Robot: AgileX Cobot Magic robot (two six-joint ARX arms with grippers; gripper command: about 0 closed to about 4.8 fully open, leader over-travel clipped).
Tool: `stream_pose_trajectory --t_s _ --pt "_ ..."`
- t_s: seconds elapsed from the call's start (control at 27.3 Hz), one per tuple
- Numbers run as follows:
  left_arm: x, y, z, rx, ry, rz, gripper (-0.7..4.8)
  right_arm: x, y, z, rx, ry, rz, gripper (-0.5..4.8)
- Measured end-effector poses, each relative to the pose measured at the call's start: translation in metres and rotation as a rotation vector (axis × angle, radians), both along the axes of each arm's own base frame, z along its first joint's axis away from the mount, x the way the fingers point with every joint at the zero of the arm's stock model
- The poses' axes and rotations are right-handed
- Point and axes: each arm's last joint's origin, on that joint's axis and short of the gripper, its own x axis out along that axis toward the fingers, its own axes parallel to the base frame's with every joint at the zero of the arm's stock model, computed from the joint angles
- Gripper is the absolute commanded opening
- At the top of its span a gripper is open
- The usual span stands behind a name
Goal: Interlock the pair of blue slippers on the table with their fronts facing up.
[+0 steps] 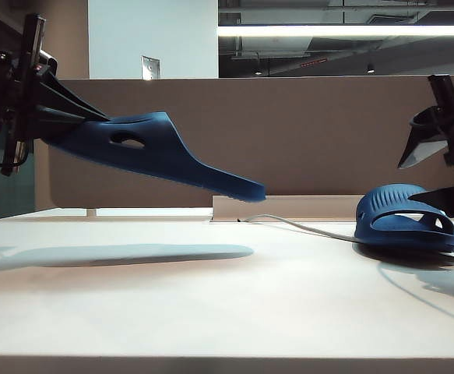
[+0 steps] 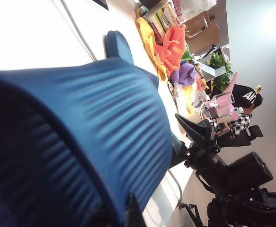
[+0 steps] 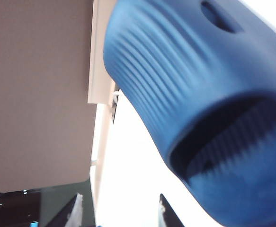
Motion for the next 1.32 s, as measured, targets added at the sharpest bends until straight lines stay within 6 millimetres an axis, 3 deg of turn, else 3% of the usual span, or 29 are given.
stream_pose_trajectory --t_s 0.37,0.99,1.32 --pt "0.000 0.000 0.000 0.000 0.001 0.000 -0.06 0.014 0.002 0.013 -0.041 0.015 -0.022 2.03" --pt "0.000 0.000 0.000 0.000 0.000 0.000 -0.06 0.012 0.000 0.004 -0.026 0.112 -0.094 2.03" --pt "0.000 0.000 0.000 0.000 0.001 -0.001 -0.06 0.019 0.000 -0.010 0.001 0.149 -0.111 2.03"
